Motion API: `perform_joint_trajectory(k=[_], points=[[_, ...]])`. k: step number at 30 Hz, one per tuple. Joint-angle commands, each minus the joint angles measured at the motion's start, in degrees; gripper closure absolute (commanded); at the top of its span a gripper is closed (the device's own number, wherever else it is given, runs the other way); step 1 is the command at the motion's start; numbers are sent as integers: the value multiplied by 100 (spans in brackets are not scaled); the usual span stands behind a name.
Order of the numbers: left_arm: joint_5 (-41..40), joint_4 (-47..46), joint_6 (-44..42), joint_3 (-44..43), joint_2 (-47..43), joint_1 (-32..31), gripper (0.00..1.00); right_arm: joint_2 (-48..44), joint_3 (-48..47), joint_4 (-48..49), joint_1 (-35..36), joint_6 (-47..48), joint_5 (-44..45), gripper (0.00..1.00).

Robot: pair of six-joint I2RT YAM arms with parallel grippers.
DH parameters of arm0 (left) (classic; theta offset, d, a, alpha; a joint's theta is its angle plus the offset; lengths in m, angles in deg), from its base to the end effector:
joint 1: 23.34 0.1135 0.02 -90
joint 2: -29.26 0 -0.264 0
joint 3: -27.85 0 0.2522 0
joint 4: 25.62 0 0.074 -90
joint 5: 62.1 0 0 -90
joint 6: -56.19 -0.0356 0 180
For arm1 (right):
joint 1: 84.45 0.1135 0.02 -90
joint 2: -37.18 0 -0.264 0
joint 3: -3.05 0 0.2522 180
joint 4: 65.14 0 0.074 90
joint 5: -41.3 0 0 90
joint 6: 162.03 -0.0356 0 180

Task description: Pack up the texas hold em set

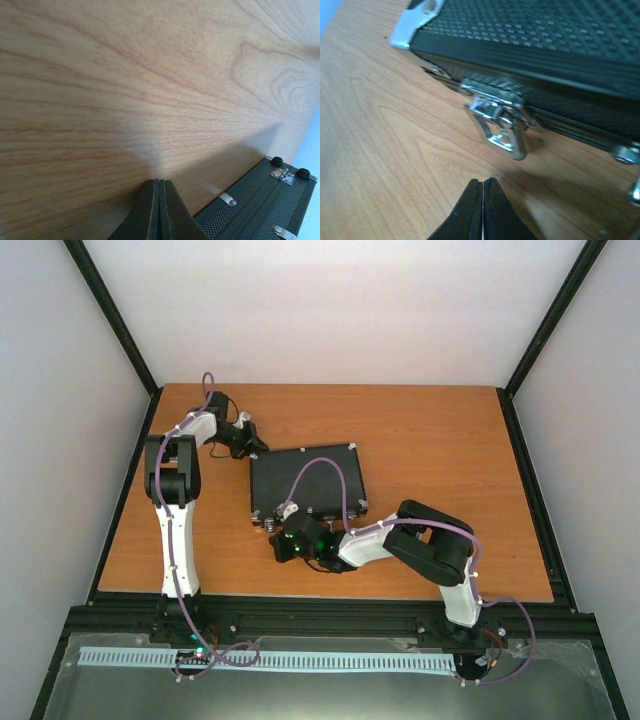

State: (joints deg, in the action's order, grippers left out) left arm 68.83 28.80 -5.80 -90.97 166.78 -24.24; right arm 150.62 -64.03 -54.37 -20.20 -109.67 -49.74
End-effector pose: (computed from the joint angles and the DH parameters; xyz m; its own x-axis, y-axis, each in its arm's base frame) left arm 0.4825 -0.0309 0.1144 -0.9396 -0.3401 0.0381 -0.2709 0.6714 -0.6898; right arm 0.1681 0.3499 0.1094 -0.7541 -0.1579 -0.6375 -0.5638 0.6536 0.5050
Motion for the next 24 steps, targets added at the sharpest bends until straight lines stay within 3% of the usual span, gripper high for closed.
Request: perform_joint_trajectory(k=[1,6,16,24], points=[[-860,211,-116,367,400,-13,99,79,-59,-141,-50,-92,505,97],[-800,29,-30,539,346,-10,99,123,-13,2,-120,-144,528,97],[-780,29,-15,465,453,-15,99,-66,55,204,-141,257,-251,97],[-773,62,-32,435,484,-13,99,92,-126,-38,-194,200,184,97]])
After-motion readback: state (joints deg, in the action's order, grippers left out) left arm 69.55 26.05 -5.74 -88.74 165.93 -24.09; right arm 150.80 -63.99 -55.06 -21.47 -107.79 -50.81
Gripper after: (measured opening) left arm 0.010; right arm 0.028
